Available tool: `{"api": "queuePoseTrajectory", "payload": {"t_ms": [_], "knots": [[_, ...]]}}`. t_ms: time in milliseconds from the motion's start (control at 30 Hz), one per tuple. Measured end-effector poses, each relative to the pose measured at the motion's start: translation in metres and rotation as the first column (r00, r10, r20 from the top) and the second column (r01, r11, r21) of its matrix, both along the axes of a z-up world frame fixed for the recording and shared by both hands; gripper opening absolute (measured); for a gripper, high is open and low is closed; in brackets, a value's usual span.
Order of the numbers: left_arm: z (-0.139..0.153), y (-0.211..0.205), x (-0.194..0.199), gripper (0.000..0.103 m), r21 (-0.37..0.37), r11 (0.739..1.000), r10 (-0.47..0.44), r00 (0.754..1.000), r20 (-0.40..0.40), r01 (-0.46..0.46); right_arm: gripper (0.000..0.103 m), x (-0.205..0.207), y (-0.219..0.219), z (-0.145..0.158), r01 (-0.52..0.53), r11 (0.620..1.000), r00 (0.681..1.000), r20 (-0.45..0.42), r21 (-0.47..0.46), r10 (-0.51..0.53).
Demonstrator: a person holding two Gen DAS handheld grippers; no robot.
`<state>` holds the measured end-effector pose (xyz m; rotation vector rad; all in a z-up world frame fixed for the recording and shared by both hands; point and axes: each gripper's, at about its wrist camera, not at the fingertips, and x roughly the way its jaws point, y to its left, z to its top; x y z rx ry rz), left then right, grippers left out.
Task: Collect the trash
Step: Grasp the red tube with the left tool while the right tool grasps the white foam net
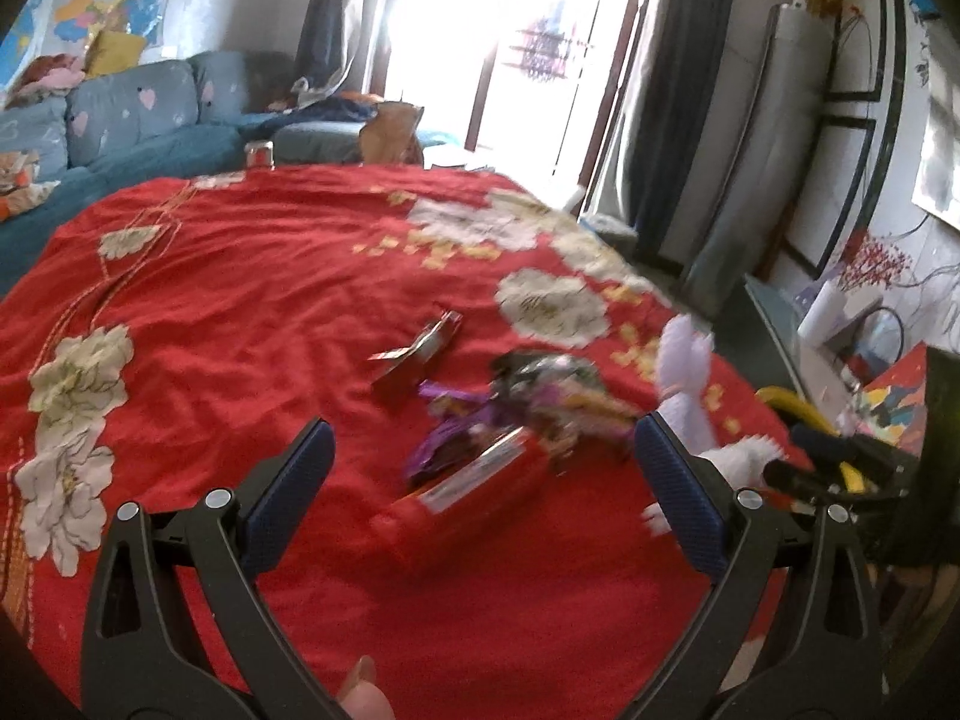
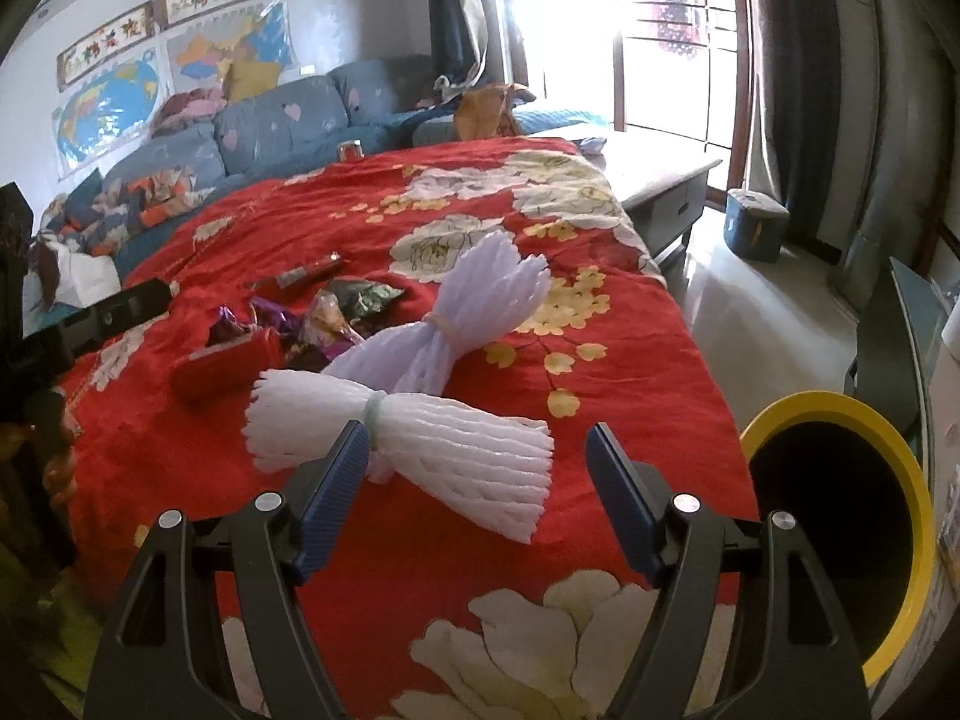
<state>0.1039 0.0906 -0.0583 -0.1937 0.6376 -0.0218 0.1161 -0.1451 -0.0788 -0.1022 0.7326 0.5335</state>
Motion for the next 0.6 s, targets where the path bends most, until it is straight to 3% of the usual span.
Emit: {"api": "queuePoseTrajectory", "payload": {"t_ms": [133,400,600], "knots": [[-0.013,0.011,0.006,0.092,-0.01,1.0,-0.008,0.999,-0.048,0.008,0.072,0.007,0.005,-0.006,-0.018,1.0,1.0,-0.013,-0.013,0.018],[-0.034,0.009,0.015,0.076,-0.03,0.997,-0.077,0.989,-0.125,0.074,0.071,0.013,0.011,-0.019,-0.045,0.999,0.997,-0.058,-0.019,0.043],[-0.04,0.004,0.016,0.066,-0.021,0.995,-0.105,0.984,-0.147,0.103,0.048,0.013,0.009,-0.025,-0.062,0.998,0.994,-0.091,-0.006,0.061]]}}
